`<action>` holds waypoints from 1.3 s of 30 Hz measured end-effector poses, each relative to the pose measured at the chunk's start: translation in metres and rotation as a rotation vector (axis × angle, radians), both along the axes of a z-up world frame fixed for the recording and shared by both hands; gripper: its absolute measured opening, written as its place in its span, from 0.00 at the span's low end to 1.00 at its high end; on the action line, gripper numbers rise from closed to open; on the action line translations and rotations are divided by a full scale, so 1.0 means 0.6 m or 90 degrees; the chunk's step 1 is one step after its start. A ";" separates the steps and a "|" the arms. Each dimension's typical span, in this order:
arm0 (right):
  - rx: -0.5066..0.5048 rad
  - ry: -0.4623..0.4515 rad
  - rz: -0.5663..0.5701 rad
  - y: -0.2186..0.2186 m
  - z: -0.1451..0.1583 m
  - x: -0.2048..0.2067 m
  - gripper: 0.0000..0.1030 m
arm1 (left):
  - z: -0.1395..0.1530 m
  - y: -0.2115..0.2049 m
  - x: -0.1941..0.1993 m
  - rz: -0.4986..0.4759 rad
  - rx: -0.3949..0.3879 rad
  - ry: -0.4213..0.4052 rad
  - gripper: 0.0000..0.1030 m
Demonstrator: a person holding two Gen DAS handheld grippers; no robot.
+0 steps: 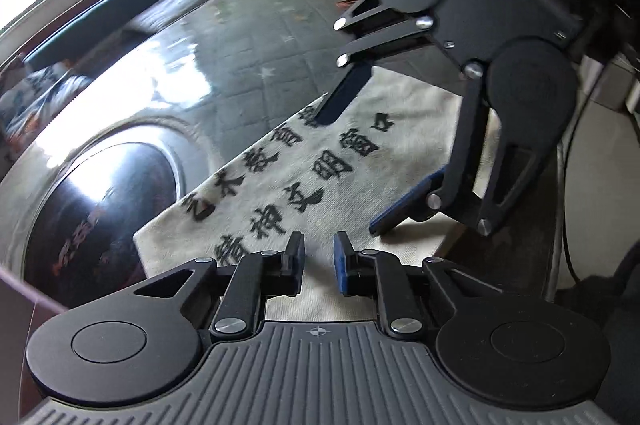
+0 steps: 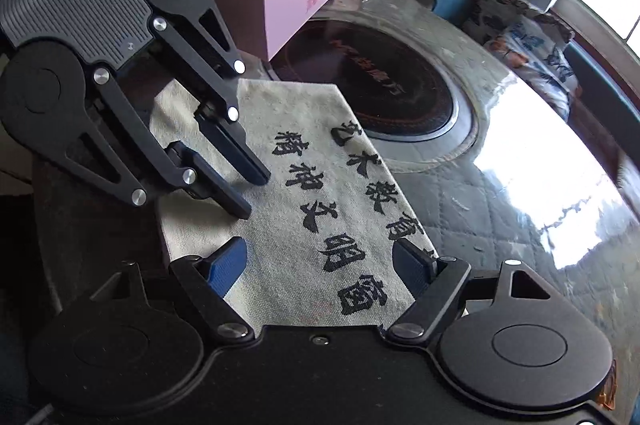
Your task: Fold shopping bag
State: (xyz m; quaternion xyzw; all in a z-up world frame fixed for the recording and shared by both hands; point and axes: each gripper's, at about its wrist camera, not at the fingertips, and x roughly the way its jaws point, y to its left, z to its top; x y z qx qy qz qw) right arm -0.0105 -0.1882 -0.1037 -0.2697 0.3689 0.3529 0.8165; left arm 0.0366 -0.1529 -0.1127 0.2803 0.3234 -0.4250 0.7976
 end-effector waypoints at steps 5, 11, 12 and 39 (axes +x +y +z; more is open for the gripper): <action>0.000 0.020 0.026 -0.007 -0.002 0.013 0.83 | -0.006 -0.003 -0.003 -0.035 0.006 -0.011 0.13; -0.006 0.038 0.042 -0.022 -0.003 0.021 0.87 | -0.012 0.000 -0.001 -0.049 0.003 -0.011 0.13; -0.007 0.040 0.044 -0.026 -0.004 0.021 0.88 | -0.013 0.001 0.000 -0.052 0.003 -0.010 0.13; -0.092 0.089 0.038 -0.125 0.005 0.033 0.94 | -0.003 0.071 0.022 -0.027 0.058 -0.008 0.13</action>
